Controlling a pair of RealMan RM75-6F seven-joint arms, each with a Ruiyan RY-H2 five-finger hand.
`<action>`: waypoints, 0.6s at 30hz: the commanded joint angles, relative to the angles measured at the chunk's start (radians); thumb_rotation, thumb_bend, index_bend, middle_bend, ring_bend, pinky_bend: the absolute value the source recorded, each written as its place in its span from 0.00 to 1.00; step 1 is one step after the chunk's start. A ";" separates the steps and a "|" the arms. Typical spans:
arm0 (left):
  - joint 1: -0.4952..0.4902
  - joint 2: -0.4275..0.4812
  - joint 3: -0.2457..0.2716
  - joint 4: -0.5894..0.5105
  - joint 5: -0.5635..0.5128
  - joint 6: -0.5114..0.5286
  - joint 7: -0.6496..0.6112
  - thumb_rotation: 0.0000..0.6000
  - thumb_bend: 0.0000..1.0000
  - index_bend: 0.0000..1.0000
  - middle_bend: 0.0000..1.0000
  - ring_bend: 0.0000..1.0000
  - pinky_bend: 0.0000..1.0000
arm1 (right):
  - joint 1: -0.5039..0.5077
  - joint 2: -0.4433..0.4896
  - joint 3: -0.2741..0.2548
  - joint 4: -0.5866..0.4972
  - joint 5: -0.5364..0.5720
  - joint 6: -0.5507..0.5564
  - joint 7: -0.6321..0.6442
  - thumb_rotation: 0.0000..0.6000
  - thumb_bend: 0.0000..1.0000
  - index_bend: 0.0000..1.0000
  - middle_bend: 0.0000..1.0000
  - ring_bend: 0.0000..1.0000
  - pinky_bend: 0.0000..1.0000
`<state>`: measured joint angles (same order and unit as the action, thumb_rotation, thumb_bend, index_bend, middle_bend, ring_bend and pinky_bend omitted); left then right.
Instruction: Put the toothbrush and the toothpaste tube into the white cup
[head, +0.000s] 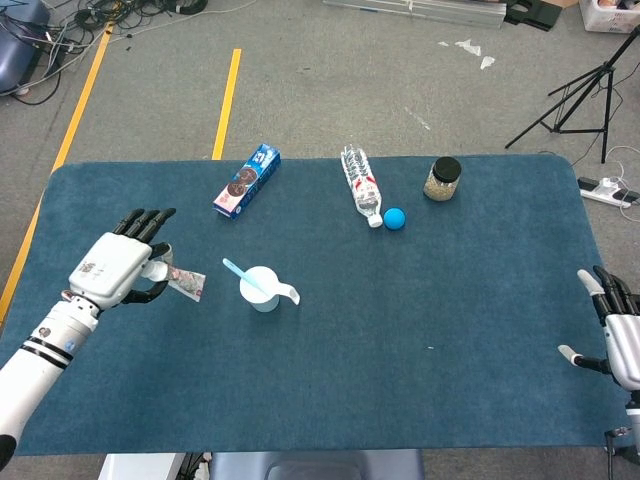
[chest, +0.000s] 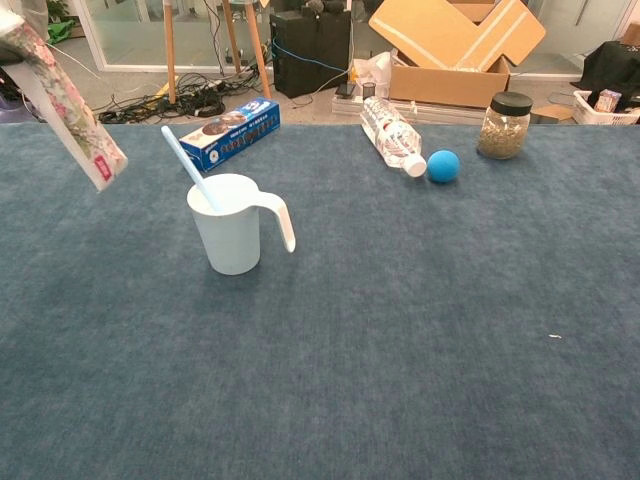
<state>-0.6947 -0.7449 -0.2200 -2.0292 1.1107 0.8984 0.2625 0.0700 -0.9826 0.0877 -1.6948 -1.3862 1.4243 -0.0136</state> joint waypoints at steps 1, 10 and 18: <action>-0.014 -0.005 -0.001 -0.009 0.000 -0.014 0.002 1.00 0.38 0.71 0.00 0.00 0.00 | 0.000 0.000 0.000 0.000 0.000 -0.001 0.001 1.00 0.00 0.03 0.04 0.06 0.50; -0.060 -0.034 -0.020 -0.027 -0.024 -0.046 -0.024 1.00 0.38 0.71 0.00 0.00 0.00 | -0.001 0.003 0.002 0.001 0.001 0.000 0.008 1.00 0.00 0.03 0.04 0.06 0.50; -0.106 -0.079 -0.030 -0.008 -0.058 -0.060 -0.021 1.00 0.38 0.71 0.00 0.00 0.00 | -0.002 0.006 0.003 0.002 0.000 0.001 0.015 1.00 0.00 0.03 0.04 0.06 0.50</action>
<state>-0.7965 -0.8195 -0.2494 -2.0401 1.0552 0.8391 0.2386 0.0677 -0.9763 0.0906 -1.6930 -1.3863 1.4257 0.0015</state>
